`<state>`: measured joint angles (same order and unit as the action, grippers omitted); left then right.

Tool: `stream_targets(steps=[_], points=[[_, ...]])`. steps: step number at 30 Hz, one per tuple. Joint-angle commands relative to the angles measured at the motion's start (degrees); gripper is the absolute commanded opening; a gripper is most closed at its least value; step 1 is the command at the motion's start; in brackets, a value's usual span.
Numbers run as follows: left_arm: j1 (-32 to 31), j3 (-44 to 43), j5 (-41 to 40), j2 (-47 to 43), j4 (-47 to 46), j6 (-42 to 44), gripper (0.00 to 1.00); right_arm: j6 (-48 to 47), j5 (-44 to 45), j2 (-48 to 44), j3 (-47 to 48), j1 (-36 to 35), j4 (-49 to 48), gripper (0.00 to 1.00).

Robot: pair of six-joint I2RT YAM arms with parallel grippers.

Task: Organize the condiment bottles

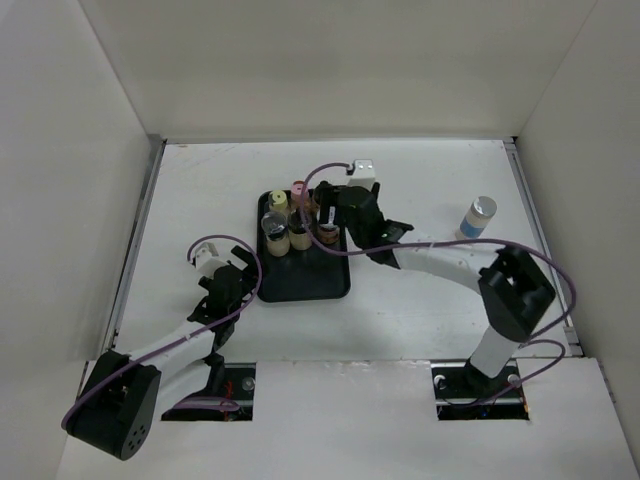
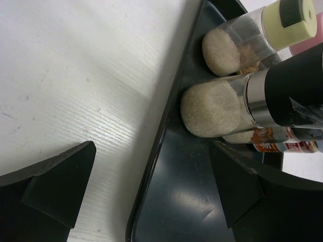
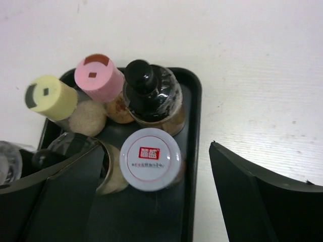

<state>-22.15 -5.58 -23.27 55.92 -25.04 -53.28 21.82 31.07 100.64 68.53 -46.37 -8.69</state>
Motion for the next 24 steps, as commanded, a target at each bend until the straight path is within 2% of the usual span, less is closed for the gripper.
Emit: stream_targets(steps=[1, 3, 5, 7, 9, 11, 15, 17, 24], points=[[0.3, -0.5, 0.2, -0.6, -1.4, 0.5, 1.0, 0.6, 2.2, -9.2, -4.4, 2.1, -4.1, 0.9], [0.3, -0.5, 0.5, -0.4, -1.4, 0.4, 1.0, 0.2, 3.5, -13.7, -8.0, 4.2, -4.1, 0.81], [-0.1, -0.5, 0.5, -1.0, -1.4, 0.4, 1.0, -0.1, 6.0, -19.9, -13.0, 7.7, -3.8, 0.61], [-0.4, -0.7, 0.2, -0.6, -1.5, 0.5, 1.0, -0.7, 8.8, -26.4, -17.4, 12.9, -2.6, 0.47], [-0.7, -0.7, 0.2, 0.1, -1.6, 0.4, 1.0, -1.2, 11.8, -32.0, -20.6, 19.6, -0.1, 0.45], [-0.7, -0.7, 0.5, -0.3, -1.8, 0.3, 1.0, -0.8, 12.8, -36.1, -22.6, 26.9, 3.5, 0.5], [-1.2, -0.9, 0.1, 0.8, -1.9, 0.3, 1.0, 0.0, 10.5, -38.2, -23.9, 37.0, 7.7, 0.86], [-1.3, -1.1, 0.2, 1.2, -2.0, 0.2, 1.0, -0.6, 7.5, -36.2, -22.8, 39.4, 8.5, 0.98], [-0.8, -0.9, 0.4, 0.9, -2.0, 0.5, 1.0, 0.0, 0.8, -24.4, -16.5, 41.5, 8.9, 1.0]])
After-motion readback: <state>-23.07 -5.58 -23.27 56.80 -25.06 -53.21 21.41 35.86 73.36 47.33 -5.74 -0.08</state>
